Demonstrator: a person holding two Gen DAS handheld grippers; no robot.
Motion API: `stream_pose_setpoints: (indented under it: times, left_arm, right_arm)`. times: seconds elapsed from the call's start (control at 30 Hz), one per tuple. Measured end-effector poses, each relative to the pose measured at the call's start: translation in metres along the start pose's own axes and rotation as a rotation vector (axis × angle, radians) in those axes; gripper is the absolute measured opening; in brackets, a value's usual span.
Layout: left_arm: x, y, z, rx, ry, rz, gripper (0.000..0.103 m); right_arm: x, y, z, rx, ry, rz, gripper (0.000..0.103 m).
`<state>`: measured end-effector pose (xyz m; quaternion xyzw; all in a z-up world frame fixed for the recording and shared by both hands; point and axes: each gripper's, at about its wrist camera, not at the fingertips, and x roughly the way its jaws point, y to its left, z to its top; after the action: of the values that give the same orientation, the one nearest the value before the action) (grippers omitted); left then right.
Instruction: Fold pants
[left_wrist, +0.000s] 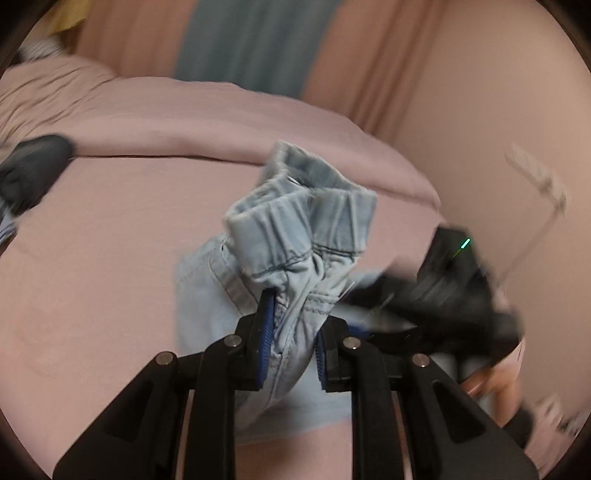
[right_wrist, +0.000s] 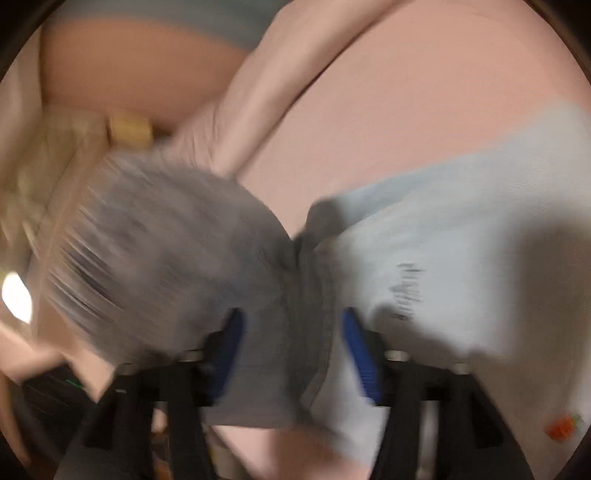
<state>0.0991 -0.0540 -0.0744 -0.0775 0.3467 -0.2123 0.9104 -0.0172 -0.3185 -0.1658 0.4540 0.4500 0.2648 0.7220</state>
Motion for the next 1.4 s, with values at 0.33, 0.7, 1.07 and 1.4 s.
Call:
stream_pose_setpoints:
  times: [0.33,0.7,1.07,1.4]
  left_arm:
    - [0.054,-0.051,-0.041,0.275,0.157,-0.005,0.069]
    - [0.005,-0.001,-0.05,0.107,0.123,-0.011,0.071]
    - [0.017,0.056,-0.031,-0.231,0.163,-0.113,0.071]
    - [0.062,0.033,-0.023,-0.216,0.237,-0.095,0.071]
  right_arm:
    - [-0.044,-0.082,-0.01,0.417,-0.098,0.285,0.078]
    - [0.0,-0.018,0.003,0.142,0.03,-0.13,0.039]
    - [-0.066,0.015,0.017,-0.071,-0.128,-0.18,0.031]
    - [-0.057,-0.065,0.004,0.102,-0.062,-0.211,0.032]
